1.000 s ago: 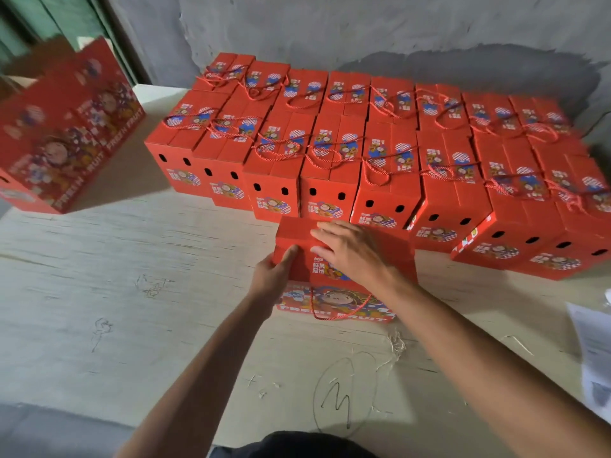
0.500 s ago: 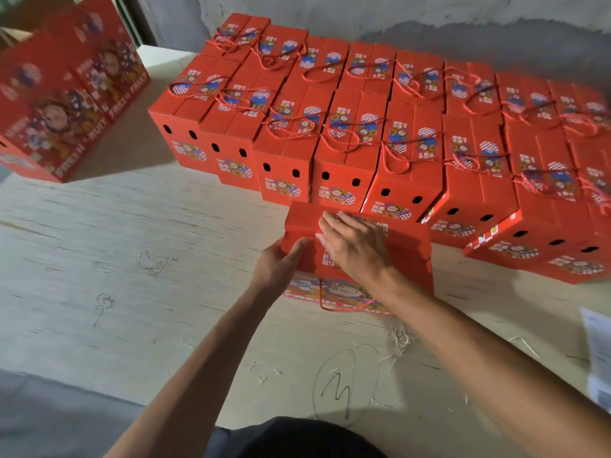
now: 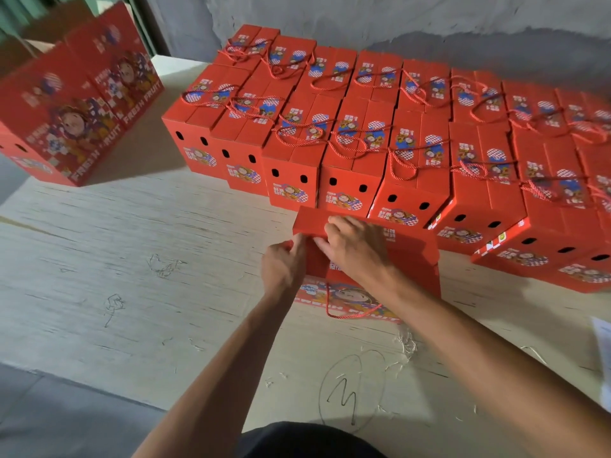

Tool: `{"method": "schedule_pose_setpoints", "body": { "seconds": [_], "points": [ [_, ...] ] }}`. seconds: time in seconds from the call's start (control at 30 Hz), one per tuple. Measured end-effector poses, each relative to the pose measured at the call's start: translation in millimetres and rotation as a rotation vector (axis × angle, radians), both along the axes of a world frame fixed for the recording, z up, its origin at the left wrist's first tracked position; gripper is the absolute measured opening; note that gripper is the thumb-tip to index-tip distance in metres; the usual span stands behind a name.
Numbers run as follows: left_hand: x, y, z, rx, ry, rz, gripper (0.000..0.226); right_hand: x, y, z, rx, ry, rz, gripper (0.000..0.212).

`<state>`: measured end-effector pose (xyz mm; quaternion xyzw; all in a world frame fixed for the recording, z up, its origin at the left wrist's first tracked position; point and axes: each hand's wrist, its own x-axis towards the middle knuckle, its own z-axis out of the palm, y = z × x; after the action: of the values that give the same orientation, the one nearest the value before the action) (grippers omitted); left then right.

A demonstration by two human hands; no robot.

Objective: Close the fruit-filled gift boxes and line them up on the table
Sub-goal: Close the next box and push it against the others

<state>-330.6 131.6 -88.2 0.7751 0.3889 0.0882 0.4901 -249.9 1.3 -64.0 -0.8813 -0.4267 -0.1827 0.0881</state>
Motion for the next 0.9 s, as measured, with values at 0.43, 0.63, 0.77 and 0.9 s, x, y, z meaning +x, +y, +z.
{"method": "schedule_pose_setpoints", "body": {
  "seconds": [0.43,0.63,0.77,0.9],
  "points": [
    [-6.6,-0.1,-8.2,0.257,-0.021,-0.105,0.037,0.2,25.3,9.1,0.047,-0.024,0.223,0.016],
    [-1.1,6.5,-6.8,0.127,0.014,-0.106,0.078,0.1,24.4,-3.7,0.079,-0.106,0.275,0.016],
    [1.6,10.7,-5.0,0.029,0.026,-0.153,0.080,2.1,8.6,-9.0,0.031,-0.008,0.268,0.015],
    [1.0,7.1,-2.9,0.024,-0.014,-0.176,0.069,11.9,-53.8,-9.6,0.111,0.071,0.178,0.026]
  ]
}}
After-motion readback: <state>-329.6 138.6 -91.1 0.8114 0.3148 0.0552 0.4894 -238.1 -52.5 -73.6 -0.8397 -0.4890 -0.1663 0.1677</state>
